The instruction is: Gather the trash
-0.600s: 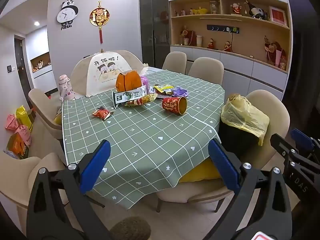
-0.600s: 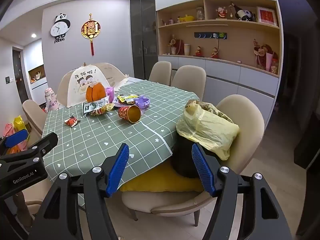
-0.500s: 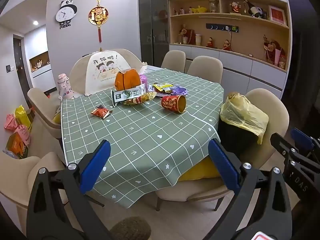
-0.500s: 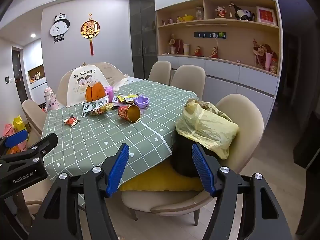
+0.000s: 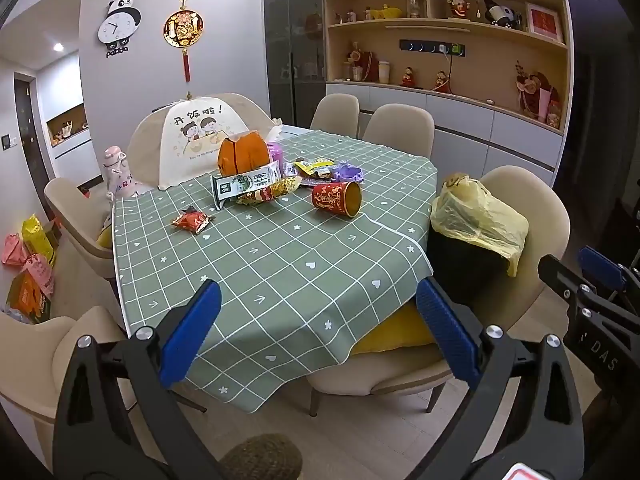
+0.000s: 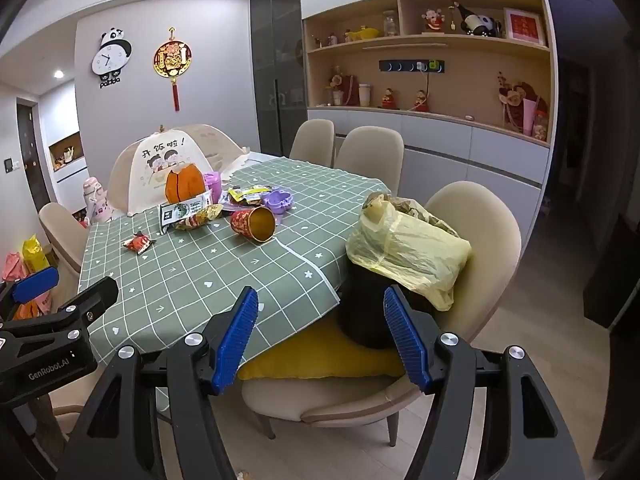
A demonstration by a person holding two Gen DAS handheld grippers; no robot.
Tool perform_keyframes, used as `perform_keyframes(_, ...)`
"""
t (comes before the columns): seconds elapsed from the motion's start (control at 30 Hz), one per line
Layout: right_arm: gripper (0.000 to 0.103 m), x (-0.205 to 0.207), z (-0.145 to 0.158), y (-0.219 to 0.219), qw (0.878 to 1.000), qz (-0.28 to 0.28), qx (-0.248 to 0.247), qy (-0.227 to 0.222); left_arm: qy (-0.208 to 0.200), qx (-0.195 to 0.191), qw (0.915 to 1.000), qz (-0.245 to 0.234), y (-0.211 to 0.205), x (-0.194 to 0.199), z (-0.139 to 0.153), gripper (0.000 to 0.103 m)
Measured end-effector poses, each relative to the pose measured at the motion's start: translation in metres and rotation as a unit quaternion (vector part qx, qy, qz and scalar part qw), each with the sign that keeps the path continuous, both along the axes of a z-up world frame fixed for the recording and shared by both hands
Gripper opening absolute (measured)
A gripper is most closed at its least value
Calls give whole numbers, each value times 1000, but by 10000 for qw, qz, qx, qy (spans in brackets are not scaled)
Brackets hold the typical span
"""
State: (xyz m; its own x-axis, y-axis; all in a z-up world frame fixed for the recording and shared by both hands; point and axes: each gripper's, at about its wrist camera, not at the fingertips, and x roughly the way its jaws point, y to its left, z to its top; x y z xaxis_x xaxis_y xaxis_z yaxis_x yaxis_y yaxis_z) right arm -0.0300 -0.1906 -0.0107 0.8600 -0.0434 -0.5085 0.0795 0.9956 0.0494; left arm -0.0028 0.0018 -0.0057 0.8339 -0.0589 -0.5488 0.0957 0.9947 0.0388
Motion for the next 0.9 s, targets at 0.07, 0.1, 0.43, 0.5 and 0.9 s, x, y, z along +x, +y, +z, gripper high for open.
perform_keyframes(0.07,62,1,1,1,10000,-7,9,-3,0,2,10000,-9,0,-1,0,93)
perform_keyframes(0.1,62,2,-2,-4,10000,10,12,-5,1,4,10000,-12,0,-1,1,94)
perform_keyframes(0.43,62,1,-2,-5,10000,-14,23,-7,4,8,10000,-17,-1,1,-3,94)
perform_keyframes(0.5,62,1,-3,-7,10000,-31,45,2,8,10,10000,-25,-1,0,-3,93)
perform_keyframes(0.9,62,3,-4,-9,10000,-52,73,20,2,17,10000,-18,-4,2,-2,94)
